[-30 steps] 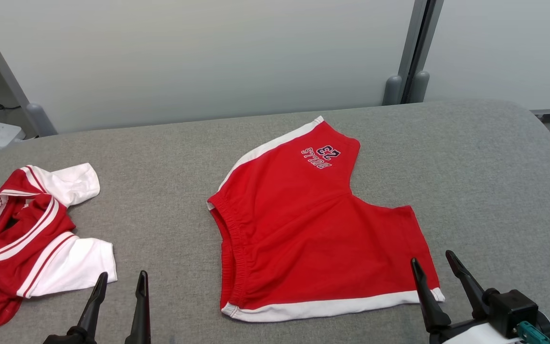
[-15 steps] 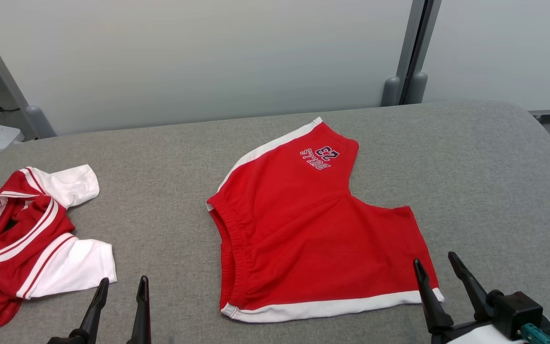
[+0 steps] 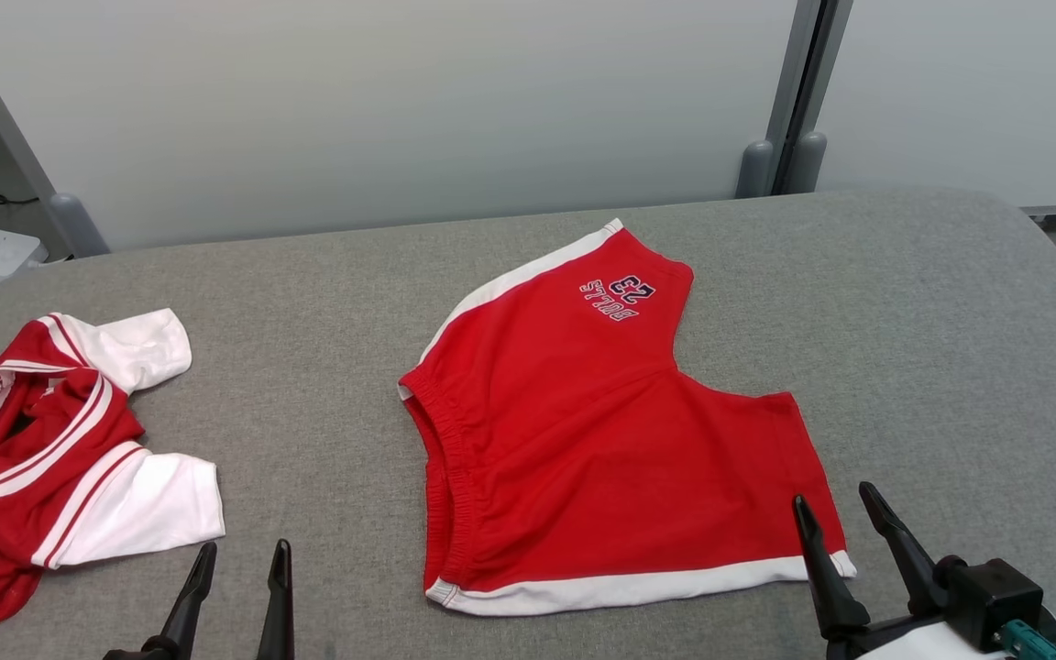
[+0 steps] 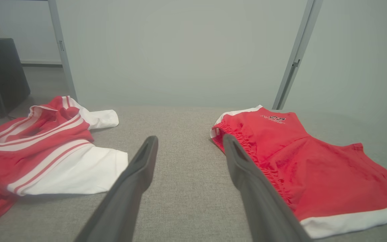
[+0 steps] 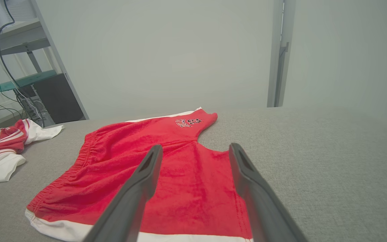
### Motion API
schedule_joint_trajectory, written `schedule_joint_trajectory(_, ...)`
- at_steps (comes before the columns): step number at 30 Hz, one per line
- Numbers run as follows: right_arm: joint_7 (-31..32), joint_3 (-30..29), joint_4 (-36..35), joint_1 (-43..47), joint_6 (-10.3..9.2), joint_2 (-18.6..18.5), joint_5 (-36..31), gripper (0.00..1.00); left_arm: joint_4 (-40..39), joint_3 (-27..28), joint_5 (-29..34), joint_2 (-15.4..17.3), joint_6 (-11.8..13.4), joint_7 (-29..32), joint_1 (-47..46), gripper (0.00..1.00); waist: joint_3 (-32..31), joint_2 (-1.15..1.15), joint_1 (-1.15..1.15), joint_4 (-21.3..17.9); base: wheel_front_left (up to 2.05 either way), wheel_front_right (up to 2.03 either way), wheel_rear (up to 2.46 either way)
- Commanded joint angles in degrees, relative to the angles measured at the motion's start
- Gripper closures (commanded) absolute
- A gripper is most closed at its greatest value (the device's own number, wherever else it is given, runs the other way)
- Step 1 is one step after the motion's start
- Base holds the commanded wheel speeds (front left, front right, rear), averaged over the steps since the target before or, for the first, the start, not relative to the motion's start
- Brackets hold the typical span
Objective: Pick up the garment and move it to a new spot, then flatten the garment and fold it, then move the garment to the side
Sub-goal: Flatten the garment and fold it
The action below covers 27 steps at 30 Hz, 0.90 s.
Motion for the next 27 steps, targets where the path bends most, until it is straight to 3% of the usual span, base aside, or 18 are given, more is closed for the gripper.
schedule_joint_trajectory(1, -0.35, 1.41, -1.70, -0.79, -0.01, -0.64, 0.58, 0.00, -1.27, 1.58, 1.02, 0.09, -0.38, -0.28, -1.40, 0.00, 0.02, 0.00, 0.00, 0.00, 0.00, 0.00, 0.00)
schedule_joint_trajectory(10, -0.35, 1.62, -1.87, -0.81, -0.01, -0.83, 0.67, 0.00, -0.06, 0.06, 2.50, 0.35, -2.02, -0.28, -2.21, 0.00, 0.61, 0.00, 0.00, 0.17, 0.00, 0.00, 0.00)
schedule_joint_trajectory(27, -0.35, 2.29, -2.98, -3.82, -0.01, -1.93, 1.12, 0.00, 11.76, -20.84, 1.89, 8.64, -3.41, -0.28, -12.83, 0.00, 6.76, 0.00, 0.00, -0.75, 0.00, 0.00, 0.00)
